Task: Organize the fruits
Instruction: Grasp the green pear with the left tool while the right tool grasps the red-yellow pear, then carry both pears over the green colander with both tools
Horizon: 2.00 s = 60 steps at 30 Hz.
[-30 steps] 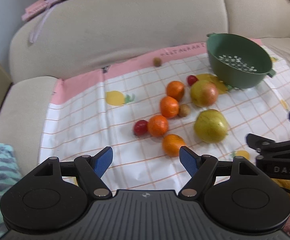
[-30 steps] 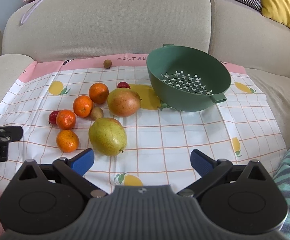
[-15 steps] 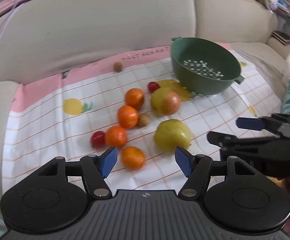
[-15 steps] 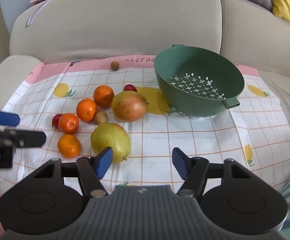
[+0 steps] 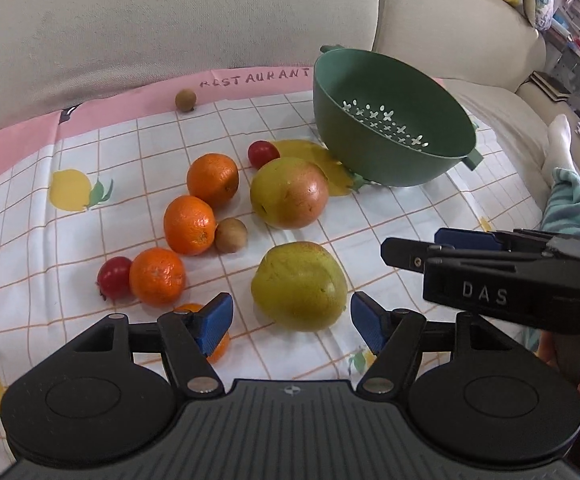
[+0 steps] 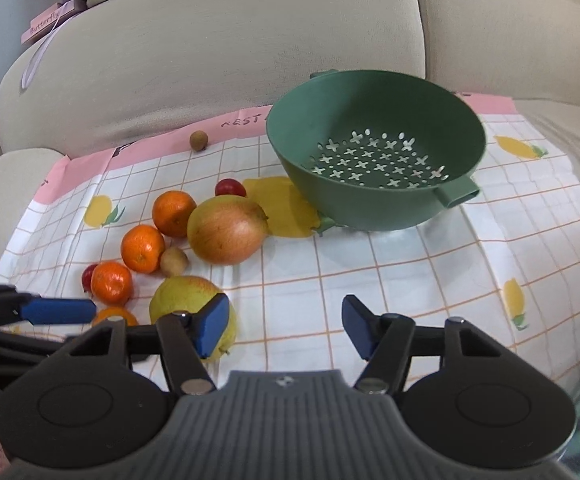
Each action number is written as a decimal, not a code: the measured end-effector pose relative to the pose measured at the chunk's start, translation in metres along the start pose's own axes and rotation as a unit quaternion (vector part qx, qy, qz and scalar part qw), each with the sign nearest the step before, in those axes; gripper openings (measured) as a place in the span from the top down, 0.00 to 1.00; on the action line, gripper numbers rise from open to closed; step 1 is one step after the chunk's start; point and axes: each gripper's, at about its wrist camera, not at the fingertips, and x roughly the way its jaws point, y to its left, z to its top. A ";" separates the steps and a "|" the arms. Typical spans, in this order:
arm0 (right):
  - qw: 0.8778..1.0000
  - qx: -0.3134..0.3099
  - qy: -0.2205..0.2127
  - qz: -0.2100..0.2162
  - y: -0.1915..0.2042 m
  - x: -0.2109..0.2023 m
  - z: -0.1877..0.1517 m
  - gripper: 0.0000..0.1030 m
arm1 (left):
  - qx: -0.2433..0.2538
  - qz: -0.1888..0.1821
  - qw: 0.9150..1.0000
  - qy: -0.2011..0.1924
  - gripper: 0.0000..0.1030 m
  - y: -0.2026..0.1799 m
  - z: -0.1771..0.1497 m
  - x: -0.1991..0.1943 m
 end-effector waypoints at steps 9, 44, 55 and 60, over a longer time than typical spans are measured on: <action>0.999 0.018 0.005 0.027 -0.008 0.024 0.016 0.47 | -0.010 -0.008 0.999 0.033 0.19 0.002 0.008 0.032; 0.994 0.032 0.029 0.100 0.016 0.088 0.049 0.27 | -0.051 0.019 0.999 0.004 0.29 0.044 0.019 0.014; 0.992 0.048 0.043 0.106 0.019 0.106 0.049 0.33 | -0.008 0.013 1.000 0.019 0.29 0.028 0.020 0.029; 0.993 0.031 0.040 0.103 0.021 0.101 0.046 0.34 | 0.003 0.020 1.000 0.023 0.29 0.022 0.018 0.036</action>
